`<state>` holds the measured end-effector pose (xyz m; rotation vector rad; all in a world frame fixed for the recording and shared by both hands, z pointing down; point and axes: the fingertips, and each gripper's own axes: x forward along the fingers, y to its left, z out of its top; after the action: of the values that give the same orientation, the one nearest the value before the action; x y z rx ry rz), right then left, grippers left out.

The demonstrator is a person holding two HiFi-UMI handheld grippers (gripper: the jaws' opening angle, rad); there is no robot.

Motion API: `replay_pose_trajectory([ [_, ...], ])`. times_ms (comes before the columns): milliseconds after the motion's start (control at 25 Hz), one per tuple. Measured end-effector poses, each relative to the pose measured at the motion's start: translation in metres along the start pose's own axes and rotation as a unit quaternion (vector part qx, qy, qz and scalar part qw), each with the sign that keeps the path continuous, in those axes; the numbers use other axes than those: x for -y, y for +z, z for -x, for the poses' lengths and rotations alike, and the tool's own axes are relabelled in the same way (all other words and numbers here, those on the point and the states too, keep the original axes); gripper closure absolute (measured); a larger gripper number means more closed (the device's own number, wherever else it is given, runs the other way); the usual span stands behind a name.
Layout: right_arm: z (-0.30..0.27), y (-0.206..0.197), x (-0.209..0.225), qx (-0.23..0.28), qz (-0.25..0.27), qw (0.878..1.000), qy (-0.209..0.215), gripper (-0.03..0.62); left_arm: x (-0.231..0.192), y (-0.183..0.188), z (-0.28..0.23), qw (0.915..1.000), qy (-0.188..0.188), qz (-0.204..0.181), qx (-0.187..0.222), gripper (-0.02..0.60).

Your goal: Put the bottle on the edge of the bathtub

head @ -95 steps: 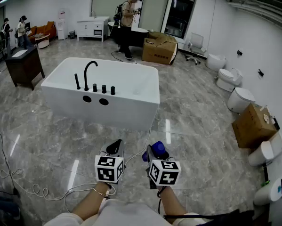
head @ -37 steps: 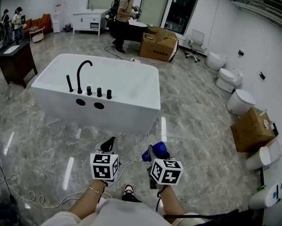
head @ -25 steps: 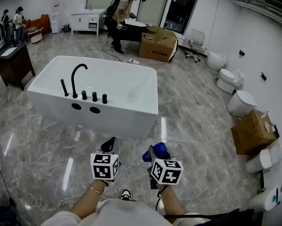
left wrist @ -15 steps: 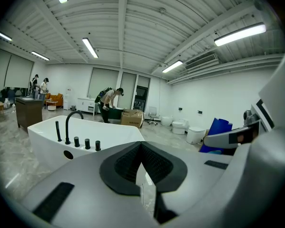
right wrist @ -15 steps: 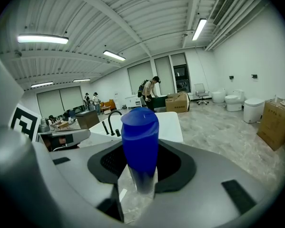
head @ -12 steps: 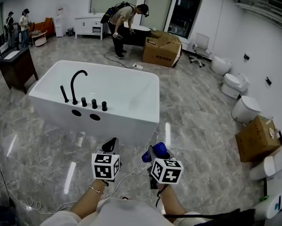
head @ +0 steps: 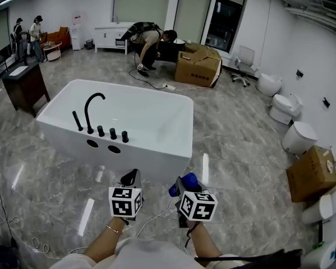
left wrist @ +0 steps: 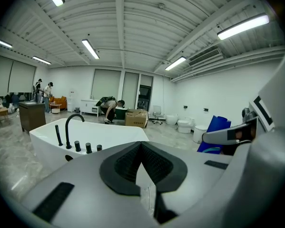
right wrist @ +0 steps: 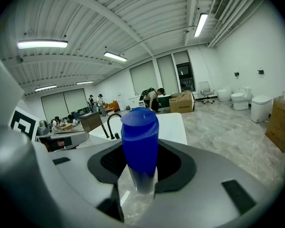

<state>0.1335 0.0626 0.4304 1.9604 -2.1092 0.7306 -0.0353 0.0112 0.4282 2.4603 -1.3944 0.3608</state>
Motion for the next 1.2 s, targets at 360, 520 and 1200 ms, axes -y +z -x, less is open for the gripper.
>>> replay_pose_trajectory([
  [360,-0.014,0.006,0.016,-0.001,-0.007,1.0,0.007,0.427,0.004,0.004,-0.017,0.9999,0.007,-0.013,-0.006,0.571],
  [520,-0.015,0.007,0.02,-0.004,-0.008,1.0,0.008,0.427,0.003,0.004,-0.017,0.9998,0.013,-0.009,-0.007,0.571],
  [1200,-0.025,-0.002,0.024,-0.019,-0.013,1.0,0.001,0.427,-0.005,-0.01,-0.023,0.9996,0.014,-0.001,-0.025,0.571],
])
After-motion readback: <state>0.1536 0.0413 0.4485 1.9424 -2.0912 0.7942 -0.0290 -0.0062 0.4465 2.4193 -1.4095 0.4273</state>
